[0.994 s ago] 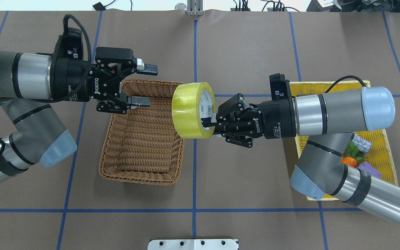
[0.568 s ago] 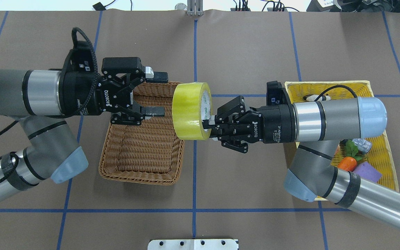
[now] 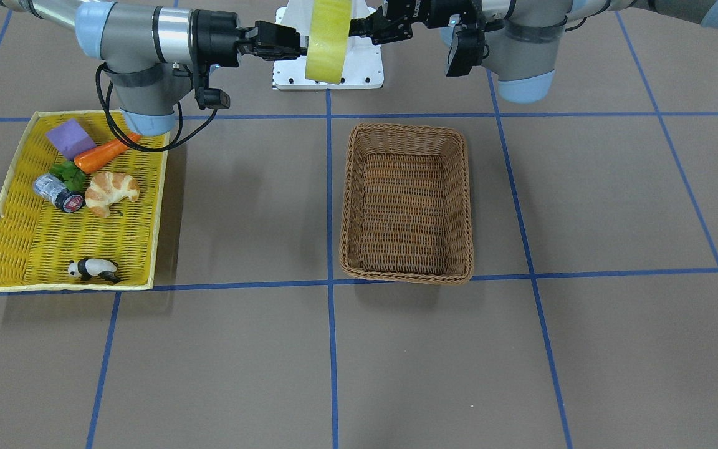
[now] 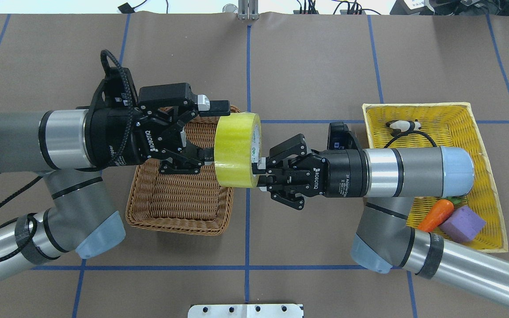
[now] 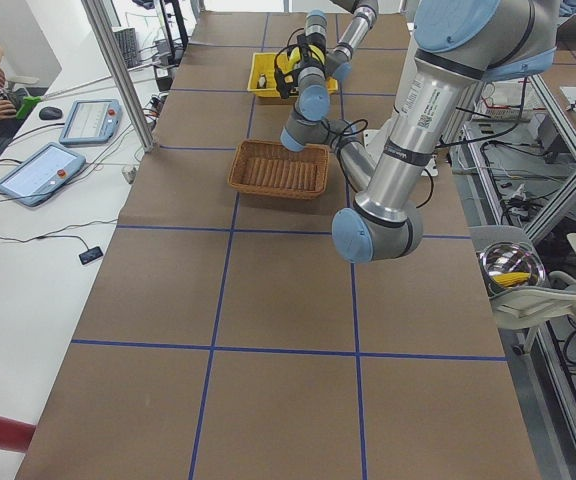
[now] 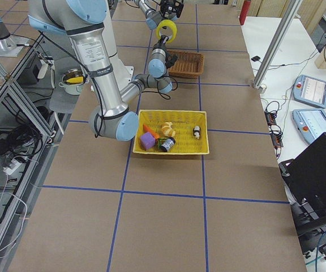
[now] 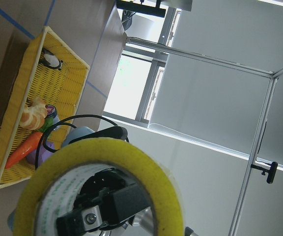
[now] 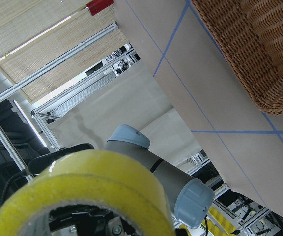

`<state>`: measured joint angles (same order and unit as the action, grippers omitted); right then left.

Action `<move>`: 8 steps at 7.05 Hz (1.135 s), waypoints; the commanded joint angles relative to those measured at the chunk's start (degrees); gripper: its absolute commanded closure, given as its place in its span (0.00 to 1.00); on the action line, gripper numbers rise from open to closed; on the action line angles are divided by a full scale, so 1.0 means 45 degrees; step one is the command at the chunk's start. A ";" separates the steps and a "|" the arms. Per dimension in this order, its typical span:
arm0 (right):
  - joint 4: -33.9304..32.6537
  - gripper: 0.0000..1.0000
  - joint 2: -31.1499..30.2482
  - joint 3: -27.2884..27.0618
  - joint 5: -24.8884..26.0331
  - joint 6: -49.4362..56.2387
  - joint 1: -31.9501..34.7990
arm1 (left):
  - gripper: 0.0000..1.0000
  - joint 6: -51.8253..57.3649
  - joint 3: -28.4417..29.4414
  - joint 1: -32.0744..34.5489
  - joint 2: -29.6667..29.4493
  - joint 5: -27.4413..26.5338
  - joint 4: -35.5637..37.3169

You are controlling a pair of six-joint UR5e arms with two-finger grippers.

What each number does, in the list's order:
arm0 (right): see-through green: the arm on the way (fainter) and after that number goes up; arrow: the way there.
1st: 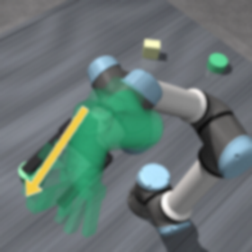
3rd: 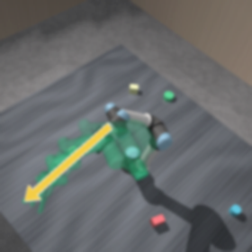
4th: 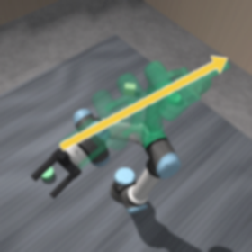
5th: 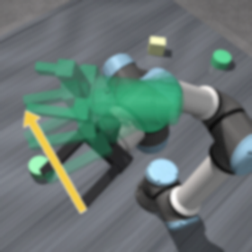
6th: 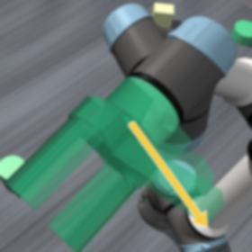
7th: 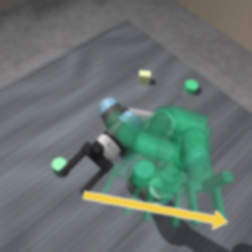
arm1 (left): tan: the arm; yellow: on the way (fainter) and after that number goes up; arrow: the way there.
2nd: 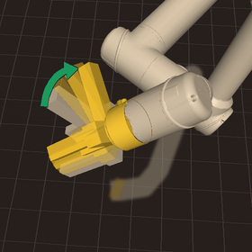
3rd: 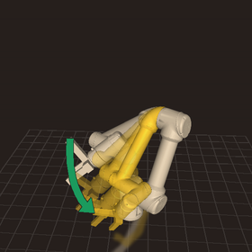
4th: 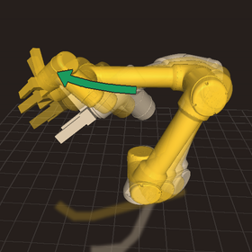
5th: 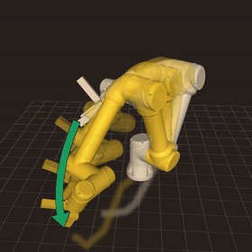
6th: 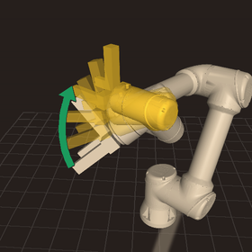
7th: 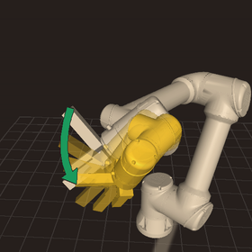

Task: Move tape to another basket

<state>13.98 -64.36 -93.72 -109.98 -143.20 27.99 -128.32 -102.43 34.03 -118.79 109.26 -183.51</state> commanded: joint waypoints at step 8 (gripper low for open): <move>0.0820 0.01 0.0084 0.0123 -0.0618 -0.0872 -0.0128 | 1.00 -0.0801 -0.0069 -0.0296 0.0030 -0.0100 -0.0001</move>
<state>17.72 -63.69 -93.37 -112.83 -147.31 26.53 -131.49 -102.71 32.72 -118.60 108.81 -183.57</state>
